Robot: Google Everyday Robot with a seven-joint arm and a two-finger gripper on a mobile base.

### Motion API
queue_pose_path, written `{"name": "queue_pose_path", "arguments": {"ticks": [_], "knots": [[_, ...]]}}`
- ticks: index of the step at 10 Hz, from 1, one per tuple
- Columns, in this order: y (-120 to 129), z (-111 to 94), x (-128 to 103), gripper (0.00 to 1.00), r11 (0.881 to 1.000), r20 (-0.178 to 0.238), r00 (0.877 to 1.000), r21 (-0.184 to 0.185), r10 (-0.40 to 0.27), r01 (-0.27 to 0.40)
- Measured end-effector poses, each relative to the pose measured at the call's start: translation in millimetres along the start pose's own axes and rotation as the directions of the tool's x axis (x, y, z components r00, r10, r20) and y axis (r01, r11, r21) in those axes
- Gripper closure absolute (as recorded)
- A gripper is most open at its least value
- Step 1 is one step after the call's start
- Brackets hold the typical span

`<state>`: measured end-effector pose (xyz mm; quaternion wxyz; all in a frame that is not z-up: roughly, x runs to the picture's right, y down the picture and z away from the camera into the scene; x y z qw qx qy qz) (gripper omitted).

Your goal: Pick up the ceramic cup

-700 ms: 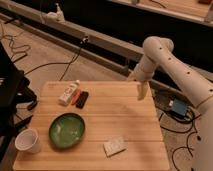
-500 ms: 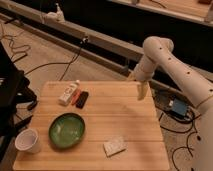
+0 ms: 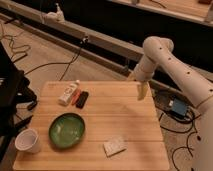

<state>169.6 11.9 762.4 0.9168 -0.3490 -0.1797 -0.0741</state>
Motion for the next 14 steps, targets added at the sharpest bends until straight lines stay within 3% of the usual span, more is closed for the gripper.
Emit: {"name": "queue_pose_path", "arguments": {"ticks": [12,14], "knots": [[-0.3,0.6,-0.3,0.2,1.0,-0.002,1.0,0.0,-0.001,0.001],[-7.9,11.1,-19.3,0.2,0.999,0.018,0.999,-0.011,-0.036,0.036]]}}
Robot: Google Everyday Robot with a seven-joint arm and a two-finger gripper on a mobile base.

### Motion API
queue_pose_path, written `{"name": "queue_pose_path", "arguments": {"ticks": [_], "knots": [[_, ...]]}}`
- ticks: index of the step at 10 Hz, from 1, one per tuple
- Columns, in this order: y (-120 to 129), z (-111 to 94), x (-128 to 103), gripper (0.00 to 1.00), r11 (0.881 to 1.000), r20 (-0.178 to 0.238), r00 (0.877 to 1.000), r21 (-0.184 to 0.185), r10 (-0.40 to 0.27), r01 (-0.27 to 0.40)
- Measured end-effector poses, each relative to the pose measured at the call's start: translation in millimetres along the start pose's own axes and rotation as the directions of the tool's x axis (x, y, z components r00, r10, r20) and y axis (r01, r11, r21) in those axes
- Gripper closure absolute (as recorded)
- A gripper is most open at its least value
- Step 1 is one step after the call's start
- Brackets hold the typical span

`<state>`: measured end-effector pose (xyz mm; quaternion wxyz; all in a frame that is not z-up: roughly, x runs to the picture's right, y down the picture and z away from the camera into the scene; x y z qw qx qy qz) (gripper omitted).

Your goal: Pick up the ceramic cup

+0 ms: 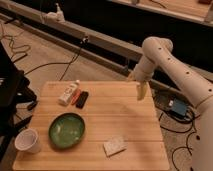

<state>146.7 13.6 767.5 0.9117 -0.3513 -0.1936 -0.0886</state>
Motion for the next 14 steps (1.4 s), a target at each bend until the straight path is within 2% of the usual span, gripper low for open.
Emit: {"name": "queue_pose_path", "arguments": {"ticks": [1,2,3,5,6,7,9,10,12,13,14], "knots": [[-5.6,4.6,-15.3,0.2,1.0,0.027,0.999,-0.002,-0.021,0.021],[-12.2,8.3,-41.8,0.2,0.999,0.088,0.995,0.002,-0.054,0.054],[-15.2,9.8,-72.3,0.2,0.996,0.168,0.982,0.007,-0.091,0.092],[-15.8,9.1,-134.0,0.2,0.982,0.289,0.939,0.023,-0.186,0.187],[-13.5,9.2,-159.1,0.2,0.971,0.315,0.92,0.034,-0.235,0.237],[-9.3,11.0,-182.7,0.2,0.955,0.315,0.903,0.048,-0.292,0.293],[0.7,18.1,-221.5,0.2,0.921,0.287,0.876,0.075,-0.388,0.383],[9.6,24.7,-245.0,0.2,0.896,0.256,0.859,0.097,-0.443,0.433],[32.1,38.1,-282.3,0.2,0.839,0.194,0.817,0.128,-0.544,0.528],[38.4,41.2,-291.9,0.2,0.822,0.177,0.803,0.137,-0.57,0.553],[40.9,42.7,-295.0,0.2,0.815,0.171,0.797,0.14,-0.579,0.562]]}}
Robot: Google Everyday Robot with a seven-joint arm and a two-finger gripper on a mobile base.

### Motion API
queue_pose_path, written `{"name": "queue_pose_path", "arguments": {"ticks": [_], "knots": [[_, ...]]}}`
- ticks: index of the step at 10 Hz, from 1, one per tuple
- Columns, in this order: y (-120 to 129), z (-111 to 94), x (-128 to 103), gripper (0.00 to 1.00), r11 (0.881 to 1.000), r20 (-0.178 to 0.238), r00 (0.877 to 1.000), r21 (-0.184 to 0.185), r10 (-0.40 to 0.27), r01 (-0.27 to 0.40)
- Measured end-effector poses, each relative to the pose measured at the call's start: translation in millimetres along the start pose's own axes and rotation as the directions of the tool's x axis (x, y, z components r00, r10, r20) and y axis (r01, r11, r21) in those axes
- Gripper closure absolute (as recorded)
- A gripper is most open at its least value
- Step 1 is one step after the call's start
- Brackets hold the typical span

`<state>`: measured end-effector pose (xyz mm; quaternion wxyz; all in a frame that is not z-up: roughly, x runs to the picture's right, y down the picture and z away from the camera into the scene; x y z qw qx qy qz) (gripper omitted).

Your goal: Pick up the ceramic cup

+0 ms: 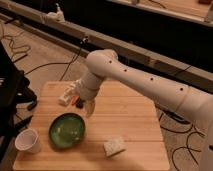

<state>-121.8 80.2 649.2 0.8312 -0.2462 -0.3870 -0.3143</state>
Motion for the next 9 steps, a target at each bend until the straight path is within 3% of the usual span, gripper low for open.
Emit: {"name": "queue_pose_path", "arguments": {"ticks": [4,7,9], "knots": [[1.8,4.5,-0.7,0.2,1.0,0.011,1.0,-0.01,-0.005,0.005],[-5.4,40.0,-21.6,0.2,0.997,0.09,0.994,-0.056,-0.054,0.059],[-21.3,77.8,-52.5,0.2,0.987,0.184,0.976,-0.084,-0.12,0.137]]}}
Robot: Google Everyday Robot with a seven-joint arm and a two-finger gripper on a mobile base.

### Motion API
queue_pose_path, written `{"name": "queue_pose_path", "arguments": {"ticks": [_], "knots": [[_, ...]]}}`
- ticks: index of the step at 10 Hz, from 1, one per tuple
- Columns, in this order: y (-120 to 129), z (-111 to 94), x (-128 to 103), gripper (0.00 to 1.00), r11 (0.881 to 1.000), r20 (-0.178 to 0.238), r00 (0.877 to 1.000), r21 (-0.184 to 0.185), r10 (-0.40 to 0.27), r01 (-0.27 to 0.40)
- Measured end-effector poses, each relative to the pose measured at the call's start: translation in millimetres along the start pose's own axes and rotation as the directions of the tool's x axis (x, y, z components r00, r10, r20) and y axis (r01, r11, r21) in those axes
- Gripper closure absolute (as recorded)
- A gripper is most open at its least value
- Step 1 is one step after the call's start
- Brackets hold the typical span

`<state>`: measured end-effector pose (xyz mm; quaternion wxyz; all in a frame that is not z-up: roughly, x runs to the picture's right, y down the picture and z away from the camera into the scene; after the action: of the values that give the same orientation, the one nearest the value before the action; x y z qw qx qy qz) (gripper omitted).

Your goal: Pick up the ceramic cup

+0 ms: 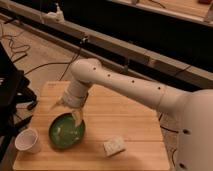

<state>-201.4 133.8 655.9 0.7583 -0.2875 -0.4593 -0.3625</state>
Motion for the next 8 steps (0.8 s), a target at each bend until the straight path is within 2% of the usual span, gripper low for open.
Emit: {"name": "queue_pose_path", "arguments": {"ticks": [1,2,3,5,7,8], "knots": [[-7.2,9.9,-6.0,0.2,1.0,0.024,0.999,-0.006,-0.022,0.023],[-19.7,27.8,-18.0,0.2,0.998,0.066,0.996,-0.019,-0.066,0.067],[-29.4,42.7,-28.4,0.2,0.994,0.098,0.99,-0.032,-0.104,0.108],[-45.2,76.5,-51.5,0.2,0.978,0.151,0.972,-0.07,-0.183,0.195],[-56.4,104.3,-64.9,0.2,0.966,0.172,0.96,-0.094,-0.223,0.241],[-59.3,109.2,-67.5,0.2,0.964,0.174,0.958,-0.093,-0.23,0.249]]}}
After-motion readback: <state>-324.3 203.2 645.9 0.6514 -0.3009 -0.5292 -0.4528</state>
